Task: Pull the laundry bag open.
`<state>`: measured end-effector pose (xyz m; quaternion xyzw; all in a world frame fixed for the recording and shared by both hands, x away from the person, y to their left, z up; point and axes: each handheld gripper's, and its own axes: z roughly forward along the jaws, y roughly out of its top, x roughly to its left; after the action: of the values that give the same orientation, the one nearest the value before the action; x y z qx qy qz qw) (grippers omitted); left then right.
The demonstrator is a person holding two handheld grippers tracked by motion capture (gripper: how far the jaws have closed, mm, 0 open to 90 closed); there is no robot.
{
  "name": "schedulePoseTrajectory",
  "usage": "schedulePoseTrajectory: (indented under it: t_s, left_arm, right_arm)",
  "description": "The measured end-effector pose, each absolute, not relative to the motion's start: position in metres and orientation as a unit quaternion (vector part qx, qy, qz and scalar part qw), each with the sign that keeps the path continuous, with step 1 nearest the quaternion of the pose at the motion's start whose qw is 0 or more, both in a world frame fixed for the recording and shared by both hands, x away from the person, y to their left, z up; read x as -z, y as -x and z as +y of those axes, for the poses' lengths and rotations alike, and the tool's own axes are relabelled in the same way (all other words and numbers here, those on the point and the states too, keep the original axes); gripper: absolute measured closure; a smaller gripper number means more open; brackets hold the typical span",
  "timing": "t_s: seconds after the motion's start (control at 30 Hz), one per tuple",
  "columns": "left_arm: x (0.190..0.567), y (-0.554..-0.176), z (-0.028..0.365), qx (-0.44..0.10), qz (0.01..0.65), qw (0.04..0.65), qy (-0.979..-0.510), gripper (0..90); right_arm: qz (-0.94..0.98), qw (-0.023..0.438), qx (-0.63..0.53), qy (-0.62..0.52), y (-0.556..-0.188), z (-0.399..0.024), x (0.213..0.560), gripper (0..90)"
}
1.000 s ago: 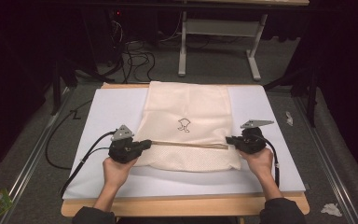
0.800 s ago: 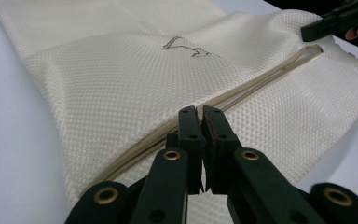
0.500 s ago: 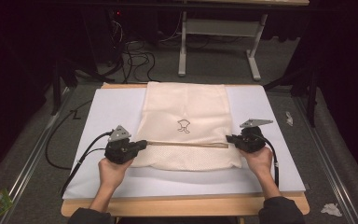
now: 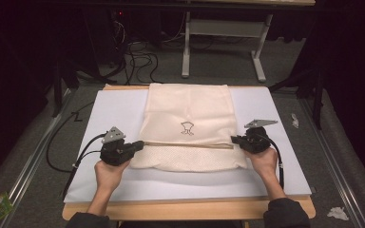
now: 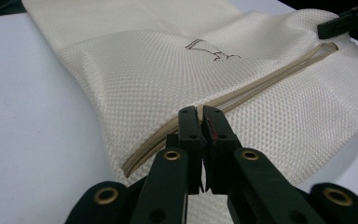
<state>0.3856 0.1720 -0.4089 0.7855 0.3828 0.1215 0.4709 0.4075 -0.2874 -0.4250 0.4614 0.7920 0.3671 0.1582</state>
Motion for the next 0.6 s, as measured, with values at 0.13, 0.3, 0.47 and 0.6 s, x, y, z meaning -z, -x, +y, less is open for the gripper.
schedulePoseTrajectory:
  t_s: [0.13, 0.3, 0.47, 0.6]
  left_arm:
    - [0.4095, -0.3867, 0.1734, -0.121, 0.385, 0.467, -0.786, 87.4]
    - [0.4095, -0.3872, 0.1759, -0.124, 0.389, 0.467, -0.784, 87.4]
    - [0.4088, -0.3884, 0.1804, -0.125, 0.392, 0.467, -0.783, 87.4]
    - [0.4091, -0.389, 0.1813, -0.126, 0.394, 0.466, -0.782, 87.4]
  right_arm:
    - [0.792, 0.157, -0.37, -0.459, -0.4073, -0.2878, 0.4237, 88.6]
    - [0.791, 0.162, -0.37, -0.459, -0.409, -0.2885, 0.4215, 88.6]
    - [0.792, 0.163, -0.366, -0.461, -0.4087, -0.2893, 0.4193, 88.7]
    - [0.793, 0.165, -0.367, -0.457, -0.41, -0.2894, 0.4185, 88.7]
